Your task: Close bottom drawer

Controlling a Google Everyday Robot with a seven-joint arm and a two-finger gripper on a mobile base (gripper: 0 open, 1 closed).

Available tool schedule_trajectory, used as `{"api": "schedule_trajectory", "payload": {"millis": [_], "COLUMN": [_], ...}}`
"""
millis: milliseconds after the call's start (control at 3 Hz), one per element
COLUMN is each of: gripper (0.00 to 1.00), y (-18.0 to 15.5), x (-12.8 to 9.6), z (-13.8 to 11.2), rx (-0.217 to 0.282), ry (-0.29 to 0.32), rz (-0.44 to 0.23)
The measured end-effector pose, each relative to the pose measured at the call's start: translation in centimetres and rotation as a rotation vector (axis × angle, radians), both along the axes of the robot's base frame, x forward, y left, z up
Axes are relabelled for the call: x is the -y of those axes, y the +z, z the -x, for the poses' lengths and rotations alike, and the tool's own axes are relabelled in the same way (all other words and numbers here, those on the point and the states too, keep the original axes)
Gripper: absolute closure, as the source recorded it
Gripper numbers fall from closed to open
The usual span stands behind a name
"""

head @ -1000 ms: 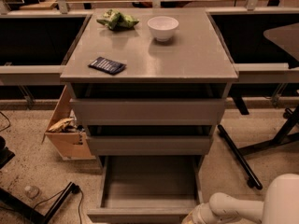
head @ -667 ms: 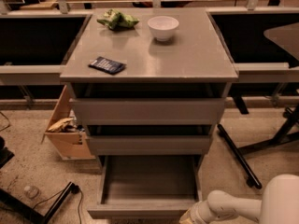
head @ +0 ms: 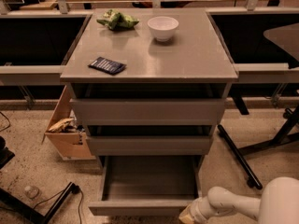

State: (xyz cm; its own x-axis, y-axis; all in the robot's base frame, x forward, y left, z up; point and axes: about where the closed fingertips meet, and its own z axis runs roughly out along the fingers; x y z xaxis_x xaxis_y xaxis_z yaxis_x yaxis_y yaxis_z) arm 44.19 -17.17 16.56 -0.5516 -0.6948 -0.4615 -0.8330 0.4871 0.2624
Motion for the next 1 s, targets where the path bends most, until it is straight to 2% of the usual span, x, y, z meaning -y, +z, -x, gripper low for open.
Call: {"api": "schedule_trajectory", "payload": {"millis": [333,667,1000], "gripper": [1.0,1.0,1.0], "y": [-0.1,0.0,0.2], "x": [-0.5,-0.2,-0.2], "z": [-0.6,-3.4,-3.8], "rx": [0.005,0.037,0.044], "ry": [0.005,0.01,0.011], "rz": [-0.017,-0.034,-0.038]}}
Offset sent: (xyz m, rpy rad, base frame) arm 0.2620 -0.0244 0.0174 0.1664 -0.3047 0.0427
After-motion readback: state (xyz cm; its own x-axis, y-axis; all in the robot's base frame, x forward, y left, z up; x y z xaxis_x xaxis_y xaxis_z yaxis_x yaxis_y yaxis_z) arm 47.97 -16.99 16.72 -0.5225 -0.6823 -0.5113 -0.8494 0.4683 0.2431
